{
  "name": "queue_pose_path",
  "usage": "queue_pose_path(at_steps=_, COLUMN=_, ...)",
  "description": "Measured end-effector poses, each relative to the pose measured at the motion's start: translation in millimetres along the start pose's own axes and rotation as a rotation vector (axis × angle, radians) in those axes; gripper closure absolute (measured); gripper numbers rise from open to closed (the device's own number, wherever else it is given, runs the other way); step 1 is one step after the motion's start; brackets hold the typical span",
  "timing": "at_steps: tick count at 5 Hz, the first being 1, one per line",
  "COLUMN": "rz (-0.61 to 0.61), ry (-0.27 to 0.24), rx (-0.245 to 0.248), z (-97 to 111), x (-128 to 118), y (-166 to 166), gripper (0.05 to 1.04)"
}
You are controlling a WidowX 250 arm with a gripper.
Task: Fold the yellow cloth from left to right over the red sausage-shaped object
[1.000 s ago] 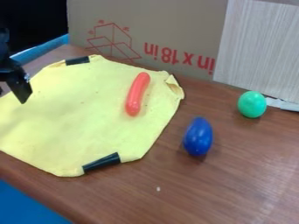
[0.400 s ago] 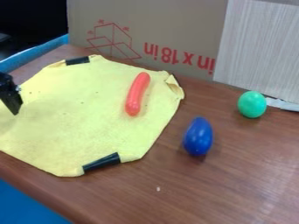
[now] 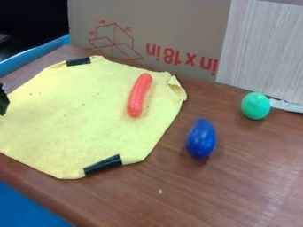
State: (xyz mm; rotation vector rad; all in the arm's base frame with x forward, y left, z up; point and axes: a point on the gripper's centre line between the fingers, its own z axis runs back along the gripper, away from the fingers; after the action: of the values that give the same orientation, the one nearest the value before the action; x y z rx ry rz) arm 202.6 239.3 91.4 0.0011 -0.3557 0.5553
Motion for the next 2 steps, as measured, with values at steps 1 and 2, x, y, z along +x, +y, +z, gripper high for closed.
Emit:
queue_pose_path(at_steps=1, rz=0.035, ry=-0.031, rx=0.053, z=4.9, x=-3.1, y=5.0, gripper=0.084)
queue_pose_path(at_steps=2, rz=0.059, ry=-0.060, rx=0.097, z=5.6, x=-1.0, y=10.9, gripper=0.084)
